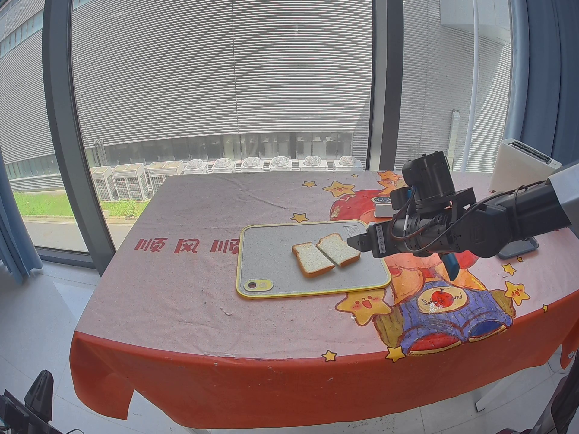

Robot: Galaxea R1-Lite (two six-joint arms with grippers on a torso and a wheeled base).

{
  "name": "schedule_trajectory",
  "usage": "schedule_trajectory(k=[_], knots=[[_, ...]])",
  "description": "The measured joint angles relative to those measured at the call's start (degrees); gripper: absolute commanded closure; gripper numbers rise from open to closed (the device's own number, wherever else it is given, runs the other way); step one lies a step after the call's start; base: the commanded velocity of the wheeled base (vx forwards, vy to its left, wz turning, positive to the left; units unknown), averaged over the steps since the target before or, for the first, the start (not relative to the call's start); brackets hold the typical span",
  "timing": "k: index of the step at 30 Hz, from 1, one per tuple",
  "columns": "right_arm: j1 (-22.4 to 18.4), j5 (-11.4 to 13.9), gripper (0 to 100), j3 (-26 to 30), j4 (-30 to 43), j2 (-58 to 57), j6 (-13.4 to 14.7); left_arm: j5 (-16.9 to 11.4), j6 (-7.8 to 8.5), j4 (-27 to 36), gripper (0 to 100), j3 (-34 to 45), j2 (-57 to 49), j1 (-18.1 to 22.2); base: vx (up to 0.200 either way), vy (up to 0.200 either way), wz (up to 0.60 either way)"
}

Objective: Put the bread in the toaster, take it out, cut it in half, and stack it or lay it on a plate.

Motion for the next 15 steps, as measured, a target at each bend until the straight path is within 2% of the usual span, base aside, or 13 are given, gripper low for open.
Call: schedule_trajectory(k=[15], knots=[[0.0,-1.8,0,-1.7,-0.4,3.2,0.0,0.0,0.0,0.0,100,0.0,0.0,0.0,0.0,0.0,0.0]])
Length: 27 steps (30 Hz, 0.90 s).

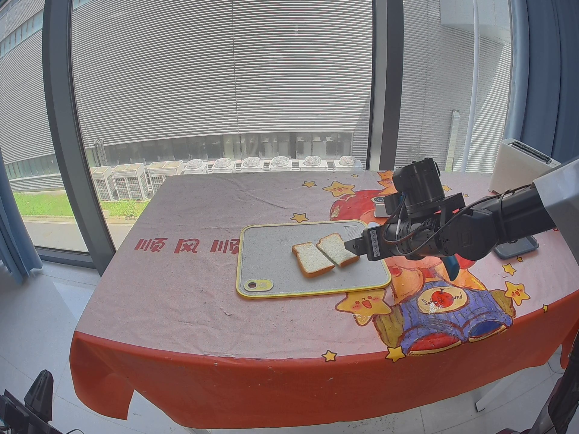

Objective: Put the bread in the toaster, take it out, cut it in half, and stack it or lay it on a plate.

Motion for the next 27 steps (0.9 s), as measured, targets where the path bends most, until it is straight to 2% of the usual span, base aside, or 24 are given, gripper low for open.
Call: schedule_trajectory(k=[27], knots=[[0.2,-0.2,0,-0.4,0.3,1.5,-0.1,0.0,0.0,0.0,100,0.0,0.0,0.0,0.0,0.0,0.0]])
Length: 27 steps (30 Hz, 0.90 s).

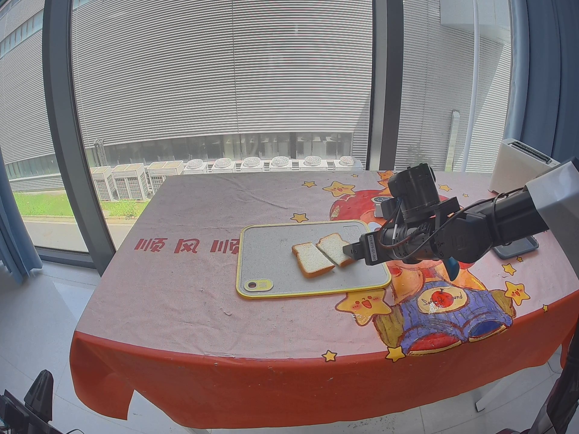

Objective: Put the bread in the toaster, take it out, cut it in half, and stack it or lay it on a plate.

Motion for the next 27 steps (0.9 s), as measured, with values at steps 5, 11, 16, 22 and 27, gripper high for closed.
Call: schedule_trajectory(k=[5,11,16,22,27], knots=[[0.1,-0.2,0,0.0,0.0,0.3,0.0,0.0,-0.01,0.0,100,0.0,0.0,0.0,0.0,0.0,0.0],[0.3,-0.7,0,0.1,0.0,0.6,-0.6,0.0,-0.01,0.0,100,0.0,0.0,0.0,0.0,0.0,0.0],[0.5,-0.7,100,0.3,-0.1,0.6,-0.6,0.0,0.0,0.0,100,0.0,0.0,0.0,0.0,0.0,0.0],[0.3,-0.9,100,0.4,0.0,0.5,-0.6,0.0,0.0,0.0,100,0.0,0.0,0.0,0.0,0.0,0.0],[1.0,-0.7,100,0.5,0.2,0.2,-0.6,0.0,-0.01,0.0,100,0.0,0.0,0.0,0.0,0.0,0.0]])
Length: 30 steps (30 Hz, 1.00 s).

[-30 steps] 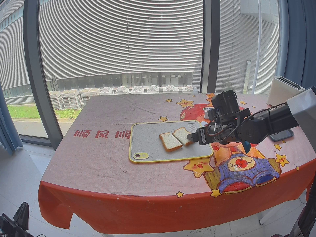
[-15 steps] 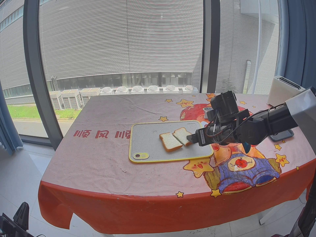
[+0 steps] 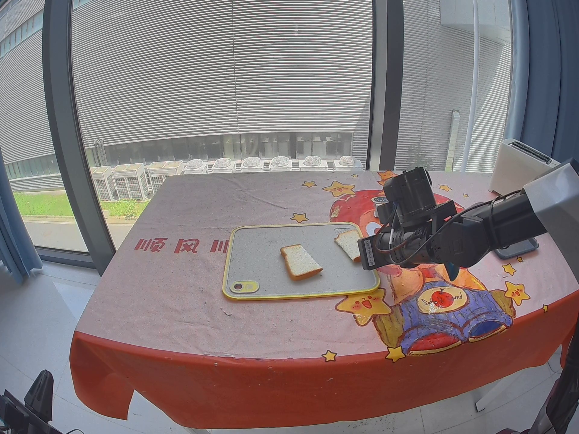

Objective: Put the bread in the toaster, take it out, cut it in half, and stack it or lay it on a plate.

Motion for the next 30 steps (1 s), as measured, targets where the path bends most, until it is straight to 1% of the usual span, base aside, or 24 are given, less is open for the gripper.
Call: schedule_trajectory(k=[12,22,30], knots=[[0.5,0.1,100,1.5,-0.6,-1.0,0.1,0.0,0.01,0.0,100,0.0,0.0,0.0,0.0,0.0,0.0],[0.8,0.1,100,3.2,-0.1,-4.6,0.2,0.0,0.0,0.0,100,0.0,0.0,0.0,0.0,0.0,0.0],[1.5,0.1,100,7.1,-0.2,-8.8,0.5,0.0,0.01,0.0,100,0.0,0.0,0.0,0.0,0.0,0.0]])
